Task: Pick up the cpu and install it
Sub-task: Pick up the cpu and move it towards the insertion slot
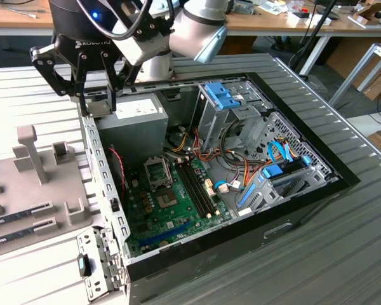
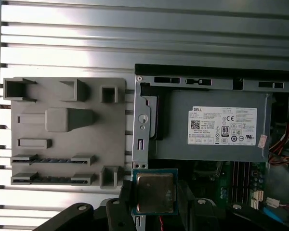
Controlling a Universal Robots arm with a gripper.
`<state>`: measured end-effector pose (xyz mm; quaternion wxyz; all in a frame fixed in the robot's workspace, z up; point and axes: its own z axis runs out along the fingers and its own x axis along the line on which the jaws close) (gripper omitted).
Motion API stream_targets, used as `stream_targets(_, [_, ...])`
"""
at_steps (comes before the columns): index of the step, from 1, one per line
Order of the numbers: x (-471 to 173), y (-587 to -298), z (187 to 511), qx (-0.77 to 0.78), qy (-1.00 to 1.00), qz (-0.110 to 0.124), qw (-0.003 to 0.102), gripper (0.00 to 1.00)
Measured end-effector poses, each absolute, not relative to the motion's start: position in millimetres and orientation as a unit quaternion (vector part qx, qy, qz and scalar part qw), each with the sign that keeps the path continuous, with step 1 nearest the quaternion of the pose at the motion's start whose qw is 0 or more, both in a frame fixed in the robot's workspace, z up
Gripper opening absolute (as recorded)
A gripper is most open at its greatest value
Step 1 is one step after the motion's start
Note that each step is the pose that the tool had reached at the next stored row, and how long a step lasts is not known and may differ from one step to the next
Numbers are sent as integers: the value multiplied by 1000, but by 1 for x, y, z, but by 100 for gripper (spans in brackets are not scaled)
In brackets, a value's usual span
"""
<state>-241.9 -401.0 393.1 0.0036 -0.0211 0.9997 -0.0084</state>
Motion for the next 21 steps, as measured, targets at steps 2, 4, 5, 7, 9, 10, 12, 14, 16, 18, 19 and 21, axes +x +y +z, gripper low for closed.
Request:
stream_targets(2, [-240,-402,393,-21,1000,-8,4,47])
stream_targets(4, [-237,-404,392,-21,1000,-8,4,47])
stream_targets(5, [-235,-405,392,-21,1000,-8,4,47])
stream_targets(7, [-233,-406,392,-21,1000,-8,4,47])
stream_targets(9, [-230,-407,392,-21,1000,-8,4,47])
stream_targets(10, [-229,-407,391,-21,1000,-8,4,47])
stream_targets(12, [-227,-408,391,-21,1000,-8,4,47])
stream_targets(14, [-225,-408,391,-21,1000,-8,4,47])
stream_targets(16, [-222,-409,391,-21,1000,-8,4,47])
stream_targets(18, [-221,-409,390,-21,1000,-8,4,47])
stream_targets(19, [-220,-409,390,-21,1000,-8,4,47])
stream_targets(21, [-218,-410,390,-21,1000,-8,4,47])
